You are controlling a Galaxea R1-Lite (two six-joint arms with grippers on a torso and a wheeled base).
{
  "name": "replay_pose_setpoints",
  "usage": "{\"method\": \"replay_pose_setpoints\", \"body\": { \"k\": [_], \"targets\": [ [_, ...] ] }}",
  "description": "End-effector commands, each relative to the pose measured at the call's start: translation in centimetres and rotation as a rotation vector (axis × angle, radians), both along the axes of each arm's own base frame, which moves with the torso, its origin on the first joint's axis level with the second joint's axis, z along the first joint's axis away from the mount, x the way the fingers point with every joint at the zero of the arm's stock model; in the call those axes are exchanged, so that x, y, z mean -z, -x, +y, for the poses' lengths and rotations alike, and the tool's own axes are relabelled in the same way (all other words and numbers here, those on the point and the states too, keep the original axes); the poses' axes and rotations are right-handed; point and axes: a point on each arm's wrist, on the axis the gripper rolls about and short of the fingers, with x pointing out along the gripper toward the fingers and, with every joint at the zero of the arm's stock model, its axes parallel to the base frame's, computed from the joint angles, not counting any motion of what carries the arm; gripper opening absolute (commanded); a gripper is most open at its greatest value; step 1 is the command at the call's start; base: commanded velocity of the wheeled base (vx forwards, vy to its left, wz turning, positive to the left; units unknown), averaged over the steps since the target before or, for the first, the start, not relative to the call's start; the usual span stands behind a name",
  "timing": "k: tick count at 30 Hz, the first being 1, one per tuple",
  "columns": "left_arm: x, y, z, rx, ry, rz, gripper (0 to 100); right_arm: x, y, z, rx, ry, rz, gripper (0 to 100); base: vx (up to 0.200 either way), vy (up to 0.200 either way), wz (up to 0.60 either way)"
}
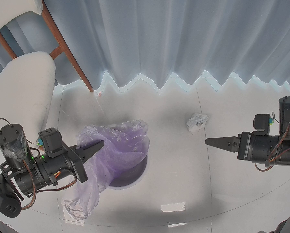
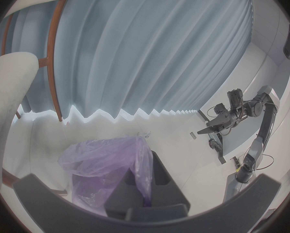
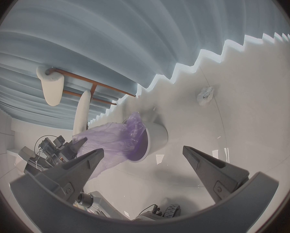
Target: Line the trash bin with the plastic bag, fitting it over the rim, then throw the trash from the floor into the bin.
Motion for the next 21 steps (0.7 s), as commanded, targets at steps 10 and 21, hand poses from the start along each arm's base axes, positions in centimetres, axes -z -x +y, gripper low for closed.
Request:
{"method": "replay_pose_setpoints", "body": {
  "k": [10, 21],
  "targets": [
    [0.2, 0.2, -0.7, 0.016, -0.021, -0.006, 0, 7.8, -2.7, 2.7, -0.020, 0.027, 0.030, 100, 0.000, 0.000, 0.00],
    [0.3, 0.3, -0.8, 0.019, -0.021, -0.002, 0, 11.0, -4.3, 5.0, 0.057, -0.032, -0.064, 100, 0.000, 0.000, 0.00]
  ]
}}
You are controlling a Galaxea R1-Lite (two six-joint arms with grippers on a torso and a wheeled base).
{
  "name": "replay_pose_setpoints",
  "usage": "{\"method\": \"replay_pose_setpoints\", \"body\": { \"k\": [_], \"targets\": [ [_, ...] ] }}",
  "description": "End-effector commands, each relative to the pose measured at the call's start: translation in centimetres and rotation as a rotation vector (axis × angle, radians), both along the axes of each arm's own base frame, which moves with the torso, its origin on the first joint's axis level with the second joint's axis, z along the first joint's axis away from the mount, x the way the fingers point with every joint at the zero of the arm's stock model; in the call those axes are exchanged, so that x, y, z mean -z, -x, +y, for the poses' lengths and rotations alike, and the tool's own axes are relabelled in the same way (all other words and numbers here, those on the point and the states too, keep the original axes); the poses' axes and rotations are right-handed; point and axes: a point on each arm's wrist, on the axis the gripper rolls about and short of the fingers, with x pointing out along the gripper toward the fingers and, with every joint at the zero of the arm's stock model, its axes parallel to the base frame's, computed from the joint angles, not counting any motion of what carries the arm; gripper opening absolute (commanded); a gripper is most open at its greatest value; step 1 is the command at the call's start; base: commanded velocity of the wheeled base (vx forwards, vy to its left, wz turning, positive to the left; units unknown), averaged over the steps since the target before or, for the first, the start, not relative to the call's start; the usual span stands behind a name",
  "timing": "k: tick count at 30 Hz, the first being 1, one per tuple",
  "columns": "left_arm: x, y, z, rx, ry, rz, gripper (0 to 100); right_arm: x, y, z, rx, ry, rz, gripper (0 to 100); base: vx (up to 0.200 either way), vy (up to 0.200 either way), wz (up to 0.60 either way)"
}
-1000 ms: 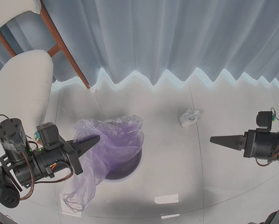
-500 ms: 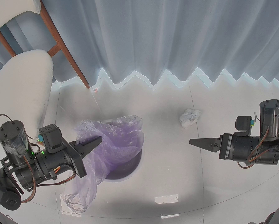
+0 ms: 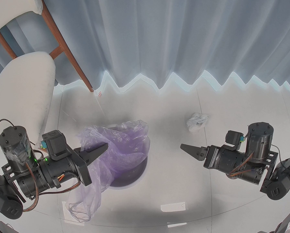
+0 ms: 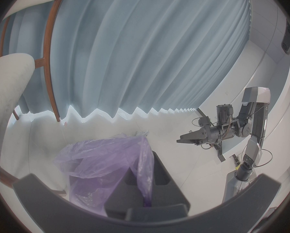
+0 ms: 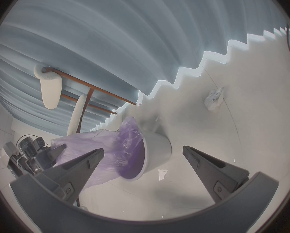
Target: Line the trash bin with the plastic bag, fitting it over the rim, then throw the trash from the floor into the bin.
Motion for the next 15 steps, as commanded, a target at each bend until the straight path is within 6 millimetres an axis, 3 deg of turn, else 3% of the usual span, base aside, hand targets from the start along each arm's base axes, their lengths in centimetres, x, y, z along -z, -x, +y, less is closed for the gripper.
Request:
{"method": "replay_pose_setpoints", "body": {
  "k": [1, 15],
  "targets": [
    [0.17, -0.05, -0.07, 0.002, -0.003, 0.007, 0, 3.56, -0.58, 1.11, 0.012, 0.020, 0.063, 100, 0.000, 0.000, 0.00],
    [0.22, -0.64, -0.17, -0.011, 0.003, 0.000, 0, 3.85, -1.11, 1.76, 0.034, -0.052, 0.089, 100, 0.000, 0.000, 0.00]
  ]
}}
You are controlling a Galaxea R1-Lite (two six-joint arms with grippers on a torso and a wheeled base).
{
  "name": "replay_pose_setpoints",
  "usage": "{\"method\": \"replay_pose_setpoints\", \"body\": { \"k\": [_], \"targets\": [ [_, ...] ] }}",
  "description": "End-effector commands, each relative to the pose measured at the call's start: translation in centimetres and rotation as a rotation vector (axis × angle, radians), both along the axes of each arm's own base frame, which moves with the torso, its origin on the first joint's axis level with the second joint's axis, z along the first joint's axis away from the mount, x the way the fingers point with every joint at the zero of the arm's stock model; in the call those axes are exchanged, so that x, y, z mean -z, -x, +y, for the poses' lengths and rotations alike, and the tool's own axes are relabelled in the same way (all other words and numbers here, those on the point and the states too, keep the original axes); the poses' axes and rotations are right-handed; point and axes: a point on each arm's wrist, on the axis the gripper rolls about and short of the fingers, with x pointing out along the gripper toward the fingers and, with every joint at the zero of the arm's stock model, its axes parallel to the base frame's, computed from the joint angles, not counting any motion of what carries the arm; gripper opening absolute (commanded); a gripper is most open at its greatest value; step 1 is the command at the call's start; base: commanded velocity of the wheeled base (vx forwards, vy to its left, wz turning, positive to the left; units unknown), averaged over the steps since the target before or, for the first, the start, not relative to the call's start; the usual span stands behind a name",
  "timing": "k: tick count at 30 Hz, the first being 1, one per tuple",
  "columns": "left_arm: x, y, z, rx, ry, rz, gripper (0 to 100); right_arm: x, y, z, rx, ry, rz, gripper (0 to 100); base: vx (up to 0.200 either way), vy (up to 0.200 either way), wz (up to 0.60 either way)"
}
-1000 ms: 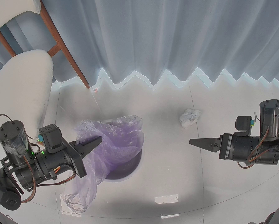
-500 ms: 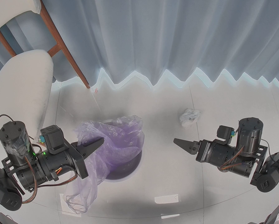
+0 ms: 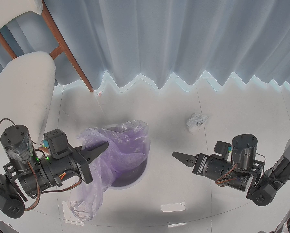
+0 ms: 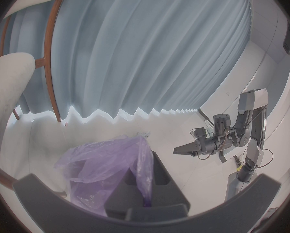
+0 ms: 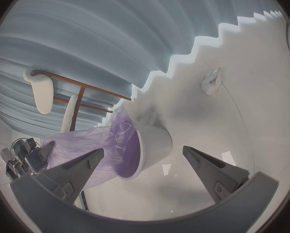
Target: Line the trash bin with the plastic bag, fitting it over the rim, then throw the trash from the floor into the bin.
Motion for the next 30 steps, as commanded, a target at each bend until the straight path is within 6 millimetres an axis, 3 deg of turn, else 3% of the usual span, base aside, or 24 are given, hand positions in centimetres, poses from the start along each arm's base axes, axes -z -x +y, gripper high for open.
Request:
{"method": "replay_pose_setpoints", "body": {
  "k": [1, 18, 25, 30],
  "targets": [
    [0.1, -0.2, -0.1, -0.001, 0.004, -0.007, 0, 0.2, -0.1, 0.1, 0.002, 0.004, 0.006, 100, 0.000, 0.000, 0.00],
    [0.1, -0.6, -0.3, -0.003, 0.020, -0.035, 0, 1.0, -0.6, 0.5, 0.039, -0.058, 0.092, 100, 0.000, 0.000, 0.00],
    [0.3, -0.8, -0.4, -0.003, 0.016, -0.025, 0, 2.5, -2.2, 1.7, 0.037, -0.018, 0.124, 100, 0.000, 0.000, 0.00],
    [0.4, -0.9, -0.4, -0.003, 0.015, -0.026, 0, 3.3, -1.2, 4.2, -0.043, 0.060, 0.167, 100, 0.000, 0.000, 0.00]
  ]
}}
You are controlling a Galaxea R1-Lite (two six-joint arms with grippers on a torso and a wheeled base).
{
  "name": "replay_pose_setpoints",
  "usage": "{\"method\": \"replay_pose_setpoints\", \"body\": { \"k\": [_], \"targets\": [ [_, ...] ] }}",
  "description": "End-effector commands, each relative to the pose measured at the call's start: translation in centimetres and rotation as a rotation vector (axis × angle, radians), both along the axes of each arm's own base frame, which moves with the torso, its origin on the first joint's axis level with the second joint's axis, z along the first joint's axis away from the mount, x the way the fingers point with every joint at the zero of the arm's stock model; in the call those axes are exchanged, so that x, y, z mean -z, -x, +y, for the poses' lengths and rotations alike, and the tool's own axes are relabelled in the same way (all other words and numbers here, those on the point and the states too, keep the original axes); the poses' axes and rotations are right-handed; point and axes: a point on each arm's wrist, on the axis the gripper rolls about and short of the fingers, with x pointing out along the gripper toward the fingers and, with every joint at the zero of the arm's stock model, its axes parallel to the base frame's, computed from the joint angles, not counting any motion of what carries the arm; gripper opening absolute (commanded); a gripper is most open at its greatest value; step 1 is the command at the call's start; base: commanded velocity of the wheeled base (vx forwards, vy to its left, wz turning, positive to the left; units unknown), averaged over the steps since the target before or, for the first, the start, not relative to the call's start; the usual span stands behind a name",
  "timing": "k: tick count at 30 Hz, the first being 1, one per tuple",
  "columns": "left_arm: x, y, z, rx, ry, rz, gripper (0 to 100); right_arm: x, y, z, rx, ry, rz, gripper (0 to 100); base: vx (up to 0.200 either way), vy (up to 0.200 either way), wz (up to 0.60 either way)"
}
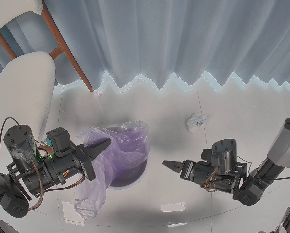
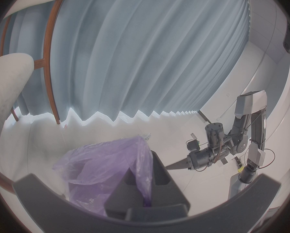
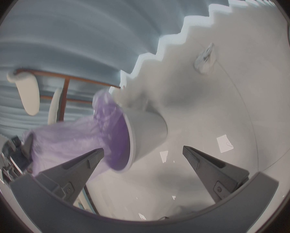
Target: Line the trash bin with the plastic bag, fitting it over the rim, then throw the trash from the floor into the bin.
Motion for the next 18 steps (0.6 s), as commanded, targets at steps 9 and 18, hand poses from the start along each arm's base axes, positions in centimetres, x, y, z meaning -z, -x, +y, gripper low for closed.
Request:
{"method": "replay_pose_setpoints", "body": {
  "k": [9, 18],
  "targets": [
    [0.0, -0.2, 0.0, -0.034, 0.005, -0.013, 0, 2.2, -0.1, 5.7, -0.114, 0.142, -0.018, 100, 0.000, 0.000, 0.00],
    [-0.3, -0.4, -0.1, -0.045, 0.012, -0.021, 0, 5.7, -1.1, 7.8, -0.122, 0.249, -0.049, 100, 0.000, 0.000, 0.00]
  ]
}}
